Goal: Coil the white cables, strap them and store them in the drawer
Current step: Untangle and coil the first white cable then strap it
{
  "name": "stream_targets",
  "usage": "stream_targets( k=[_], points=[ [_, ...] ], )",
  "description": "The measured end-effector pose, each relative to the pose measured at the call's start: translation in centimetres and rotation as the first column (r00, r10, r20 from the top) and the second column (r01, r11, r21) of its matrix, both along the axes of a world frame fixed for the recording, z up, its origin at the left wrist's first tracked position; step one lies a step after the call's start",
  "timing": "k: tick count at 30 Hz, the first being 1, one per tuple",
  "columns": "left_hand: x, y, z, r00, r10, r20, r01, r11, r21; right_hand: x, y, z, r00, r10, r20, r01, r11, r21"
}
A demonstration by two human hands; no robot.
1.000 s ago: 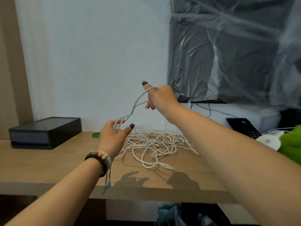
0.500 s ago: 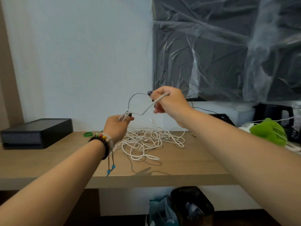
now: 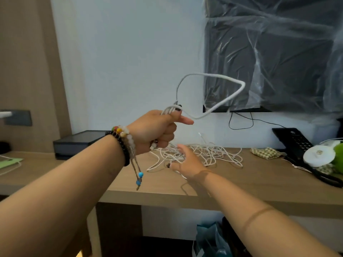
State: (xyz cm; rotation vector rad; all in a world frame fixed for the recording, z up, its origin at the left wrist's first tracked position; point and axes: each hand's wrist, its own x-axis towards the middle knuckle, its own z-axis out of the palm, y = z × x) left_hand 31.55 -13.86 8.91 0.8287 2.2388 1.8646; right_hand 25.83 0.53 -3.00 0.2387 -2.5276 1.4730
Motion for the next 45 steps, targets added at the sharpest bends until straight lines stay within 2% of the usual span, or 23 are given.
stream_targets(
  k=[2, 5, 8, 11, 13, 15, 16, 17, 20, 23, 25, 27, 30, 32, 37, 41, 43, 45],
  points=[
    [-0.6, -1.5, -0.1, 0.999, 0.028, 0.017, -0.029, 0.998, 0.059, -2.0, -0.9, -0.9, 0.998, -0.026, 0.057, 0.019, 0.993, 0.120],
    [-2.5, -3.8, -1.0, 0.989, 0.148, 0.018, -0.149, 0.974, 0.169, -4.5, -1.2, -2.3, 0.982, -0.113, 0.152, 0.042, 0.912, 0.409],
    [-5.2, -5.8, -2.3, 0.959, 0.275, 0.061, -0.281, 0.922, 0.264, -6.2, 0.2, -2.9, 0.955, -0.249, 0.158, 0.149, 0.870, 0.470],
    [-8.2, -6.7, -4.0, 0.925, 0.350, 0.146, -0.379, 0.874, 0.304, -8.3, 1.9, -2.6, 0.932, -0.312, 0.184, 0.242, 0.915, 0.322],
    [-10.1, -6.6, -5.5, 0.899, 0.397, 0.186, -0.435, 0.861, 0.262, -9.5, 2.6, -1.4, 0.918, -0.328, 0.225, 0.325, 0.944, 0.048],
    [-11.8, -6.1, -7.4, 0.867, 0.457, 0.201, -0.488, 0.860, 0.148, -9.7, 2.3, 1.0, 0.918, -0.307, 0.250, 0.373, 0.883, -0.286],
    [-12.6, -5.7, -8.3, 0.855, 0.474, 0.208, -0.499, 0.863, 0.083, -9.8, 2.2, 2.2, 0.929, -0.294, 0.224, 0.362, 0.844, -0.396],
    [-13.2, -5.3, -9.0, 0.848, 0.480, 0.224, -0.497, 0.867, 0.025, -9.8, 2.1, 3.5, 0.942, -0.287, 0.173, 0.334, 0.834, -0.438],
    [-14.2, -4.0, -10.0, 0.830, 0.460, 0.316, -0.467, 0.882, -0.057, -8.6, 1.4, 6.9, 0.966, -0.258, 0.007, 0.224, 0.825, -0.518],
    [-14.3, -2.9, -9.5, 0.826, 0.345, 0.445, -0.412, 0.909, 0.062, -6.6, 0.8, 9.5, 0.981, -0.137, -0.139, 0.036, 0.829, -0.558],
    [-14.5, -2.1, -8.7, 0.819, 0.223, 0.529, -0.361, 0.916, 0.173, -5.2, 0.7, 10.5, 0.977, -0.018, -0.212, -0.087, 0.875, -0.477],
    [-14.8, -1.3, -7.6, 0.812, 0.115, 0.572, -0.315, 0.912, 0.264, -3.9, 1.0, 10.5, 0.963, 0.047, -0.266, -0.127, 0.948, -0.291],
    [-15.0, 0.0, -6.2, 0.832, 0.069, 0.551, -0.285, 0.904, 0.317, -3.1, 2.2, 9.9, 0.944, 0.080, -0.319, -0.076, 0.997, 0.023],
    [-14.9, 0.7, -5.6, 0.861, 0.116, 0.496, -0.289, 0.913, 0.288, -2.8, 3.1, 9.2, 0.945, 0.102, -0.310, -0.085, 0.994, 0.068],
    [-14.7, 1.6, -3.4, 0.938, 0.250, 0.240, -0.282, 0.953, 0.109, -4.3, 4.4, 6.6, 0.952, -0.038, -0.303, 0.043, 0.999, 0.011],
    [-13.7, 1.1, -0.7, 0.945, 0.290, 0.153, -0.301, 0.953, 0.048, -6.8, 2.7, 4.0, 0.981, -0.120, -0.154, 0.076, 0.961, -0.266],
    [-13.7, 0.4, -0.5, 0.926, 0.362, 0.103, -0.352, 0.930, -0.108, -7.4, 1.7, 3.6, 0.954, -0.155, -0.255, 0.077, 0.953, -0.293],
    [-13.9, -0.7, -0.9, 0.910, 0.400, 0.107, -0.357, 0.889, -0.286, -7.2, 0.7, 3.9, 0.872, -0.164, -0.462, 0.092, 0.980, -0.174]
  ],
)
